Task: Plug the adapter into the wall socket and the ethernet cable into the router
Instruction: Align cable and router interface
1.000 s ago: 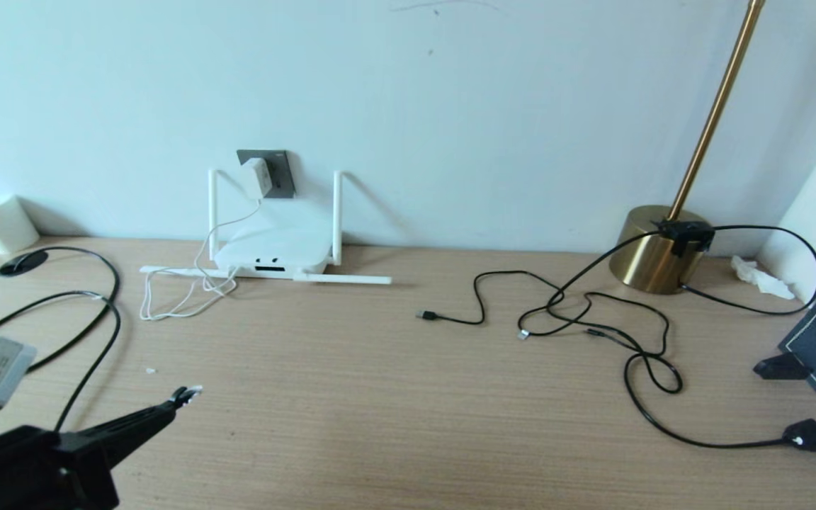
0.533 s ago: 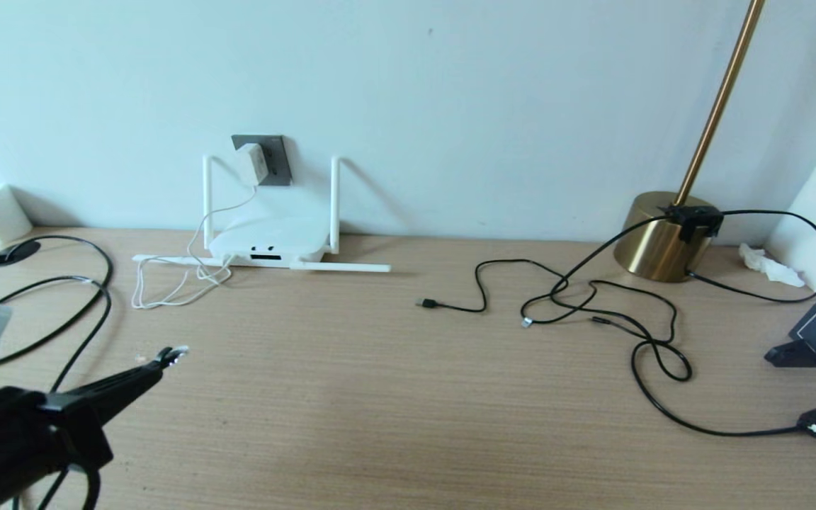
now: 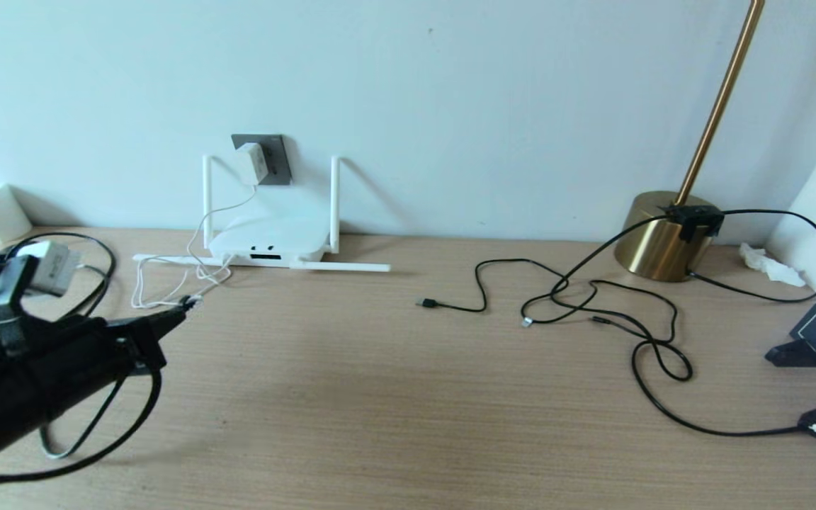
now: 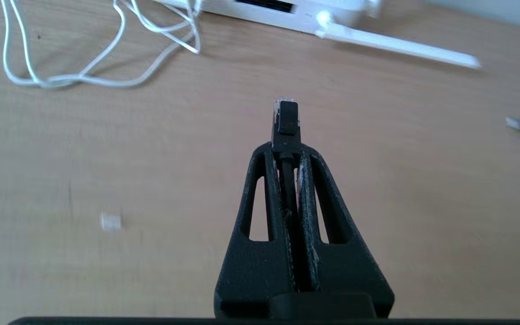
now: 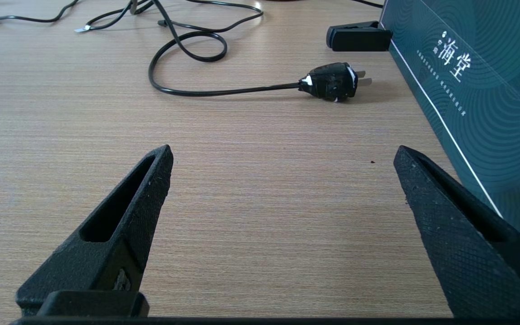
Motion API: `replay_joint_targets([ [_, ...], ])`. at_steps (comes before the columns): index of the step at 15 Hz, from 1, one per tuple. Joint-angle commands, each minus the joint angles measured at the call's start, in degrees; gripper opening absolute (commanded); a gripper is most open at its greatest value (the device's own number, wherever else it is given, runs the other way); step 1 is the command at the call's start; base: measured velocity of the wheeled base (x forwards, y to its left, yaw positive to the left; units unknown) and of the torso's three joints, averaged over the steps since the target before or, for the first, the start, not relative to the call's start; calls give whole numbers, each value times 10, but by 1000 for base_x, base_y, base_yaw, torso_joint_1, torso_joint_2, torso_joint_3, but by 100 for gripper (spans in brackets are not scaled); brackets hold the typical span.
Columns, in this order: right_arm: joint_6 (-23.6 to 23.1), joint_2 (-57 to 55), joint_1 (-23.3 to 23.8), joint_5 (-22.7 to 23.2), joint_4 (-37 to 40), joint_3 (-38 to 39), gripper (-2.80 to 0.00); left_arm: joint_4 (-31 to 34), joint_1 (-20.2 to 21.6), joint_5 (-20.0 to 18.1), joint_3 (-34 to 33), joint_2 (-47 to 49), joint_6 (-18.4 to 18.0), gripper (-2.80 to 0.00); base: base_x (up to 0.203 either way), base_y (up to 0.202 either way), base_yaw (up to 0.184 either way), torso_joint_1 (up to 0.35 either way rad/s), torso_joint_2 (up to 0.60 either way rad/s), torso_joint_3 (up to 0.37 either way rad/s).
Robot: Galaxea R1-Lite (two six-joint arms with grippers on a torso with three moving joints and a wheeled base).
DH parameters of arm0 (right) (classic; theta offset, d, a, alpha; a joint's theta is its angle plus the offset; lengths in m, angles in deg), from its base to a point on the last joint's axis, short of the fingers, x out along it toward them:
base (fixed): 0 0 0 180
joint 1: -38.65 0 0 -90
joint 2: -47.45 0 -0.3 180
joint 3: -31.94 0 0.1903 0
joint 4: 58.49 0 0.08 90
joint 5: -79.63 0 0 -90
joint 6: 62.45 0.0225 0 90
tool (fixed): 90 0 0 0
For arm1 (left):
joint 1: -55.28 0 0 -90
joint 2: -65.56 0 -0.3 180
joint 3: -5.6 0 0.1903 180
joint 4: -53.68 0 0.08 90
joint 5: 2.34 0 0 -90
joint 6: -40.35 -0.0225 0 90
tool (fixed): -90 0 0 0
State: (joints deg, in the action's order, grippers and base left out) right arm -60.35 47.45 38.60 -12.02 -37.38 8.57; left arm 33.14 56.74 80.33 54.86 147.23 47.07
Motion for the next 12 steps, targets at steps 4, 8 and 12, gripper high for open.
replay_joint_targets([
  [4, 0, 0, 0, 0, 0, 6, 0, -155, 9, 13, 62, 222, -3, -280, 0, 0, 0, 0, 0, 0],
  [8, 0, 0, 0, 0, 0, 6, 0, -211, -14, 49, 84, 260, -3, -280, 0, 0, 0, 0, 0, 0],
  [12, 0, 0, 0, 0, 0, 6, 0, -237, -44, 94, 97, 285, -8, -280, 0, 0, 0, 0, 0, 0],
])
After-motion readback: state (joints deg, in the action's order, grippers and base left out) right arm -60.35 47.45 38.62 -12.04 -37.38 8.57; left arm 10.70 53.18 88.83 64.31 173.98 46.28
